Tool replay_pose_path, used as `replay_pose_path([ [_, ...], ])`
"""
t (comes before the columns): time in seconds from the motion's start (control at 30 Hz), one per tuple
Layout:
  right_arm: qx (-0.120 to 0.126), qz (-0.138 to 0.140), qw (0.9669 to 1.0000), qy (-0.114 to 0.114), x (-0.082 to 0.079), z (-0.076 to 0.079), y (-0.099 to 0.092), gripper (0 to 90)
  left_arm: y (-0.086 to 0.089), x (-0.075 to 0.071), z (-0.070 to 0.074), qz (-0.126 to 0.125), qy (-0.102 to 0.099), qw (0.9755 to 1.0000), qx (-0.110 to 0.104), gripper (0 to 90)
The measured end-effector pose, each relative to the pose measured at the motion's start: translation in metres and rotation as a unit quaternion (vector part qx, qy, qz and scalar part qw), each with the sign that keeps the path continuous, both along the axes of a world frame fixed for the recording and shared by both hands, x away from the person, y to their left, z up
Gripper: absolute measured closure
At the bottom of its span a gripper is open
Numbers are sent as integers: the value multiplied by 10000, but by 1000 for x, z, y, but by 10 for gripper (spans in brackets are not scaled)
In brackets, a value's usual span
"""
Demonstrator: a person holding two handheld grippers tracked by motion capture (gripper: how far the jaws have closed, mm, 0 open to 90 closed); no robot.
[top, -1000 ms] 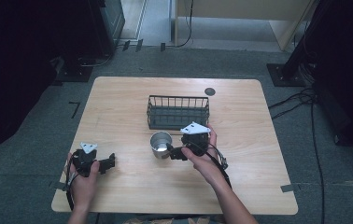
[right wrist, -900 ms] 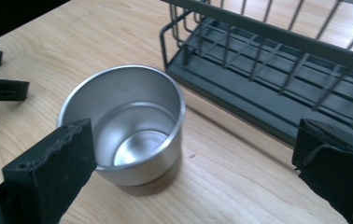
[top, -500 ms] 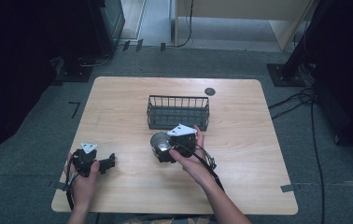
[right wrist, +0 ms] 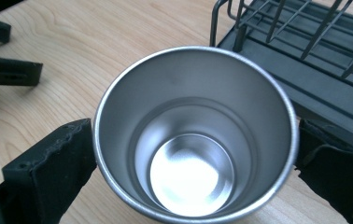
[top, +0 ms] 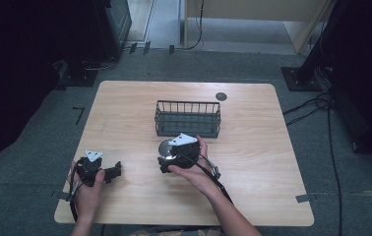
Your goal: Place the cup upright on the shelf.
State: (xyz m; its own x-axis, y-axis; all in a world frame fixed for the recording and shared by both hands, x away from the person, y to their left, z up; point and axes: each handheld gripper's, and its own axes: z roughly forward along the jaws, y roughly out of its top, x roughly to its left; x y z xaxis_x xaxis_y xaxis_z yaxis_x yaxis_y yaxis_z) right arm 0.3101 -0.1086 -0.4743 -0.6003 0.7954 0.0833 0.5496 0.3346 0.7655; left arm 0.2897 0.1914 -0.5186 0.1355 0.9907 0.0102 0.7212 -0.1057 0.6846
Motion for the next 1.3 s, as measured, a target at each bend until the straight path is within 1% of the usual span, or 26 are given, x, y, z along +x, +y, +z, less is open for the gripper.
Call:
replay_pose_path([
  [0.07,-41,2,10000,-15,0,-1,1,7,0,0,0,-1,2,10000,-1,0],
  [0.17,-138,-80,9998,-117,-1,-3,4,82,0,0,0,1,1,10000,0,0],
  [0.2,-131,-87,9998,-126,0,-3,5,127,0,0,0,-1,4,10000,-1,0],
  [0.23,-131,-87,9998,-126,0,-3,5,127,0,0,0,-1,4,10000,-1,0],
  [0.27,-111,-100,9998,-150,-1,-3,5,145,0,0,0,0,1,10000,0,0],
  [0.33,-131,-99,9997,-188,-1,-2,5,149,0,0,0,-2,2,10000,0,0],
  [0.47,-128,-141,9996,-196,-1,-1,3,151,0,0,0,-2,3,10000,-1,0],
  [0.67,-59,-203,9995,-242,1,6,-4,154,0,0,0,-1,1,10000,-1,0],
  [0.7,-58,-243,9993,-272,1,9,-7,161,0,0,0,0,1,10000,0,0],
  [0.87,-61,-258,9990,-360,1,15,-13,165,0,0,0,-3,3,10000,3,0],
  [1.0,-50,-294,9988,-392,2,20,-16,167,0,0,0,5,-4,10000,-5,0],
  [1.03,-39,-318,9986,-432,4,23,-19,170,0,0,0,1,0,10000,-1,0],
  [1.1,-24,-334,9985,-440,4,25,-20,171,0,0,0,3,-1,10000,-3,0],
  [1.13,-18,-359,9982,-475,5,29,-23,175,0,0,0,3,0,10000,-2,0],
  [1.3,28,-368,9980,-521,7,35,-28,183,0,0,0,8,-1,10000,-5,0],
])
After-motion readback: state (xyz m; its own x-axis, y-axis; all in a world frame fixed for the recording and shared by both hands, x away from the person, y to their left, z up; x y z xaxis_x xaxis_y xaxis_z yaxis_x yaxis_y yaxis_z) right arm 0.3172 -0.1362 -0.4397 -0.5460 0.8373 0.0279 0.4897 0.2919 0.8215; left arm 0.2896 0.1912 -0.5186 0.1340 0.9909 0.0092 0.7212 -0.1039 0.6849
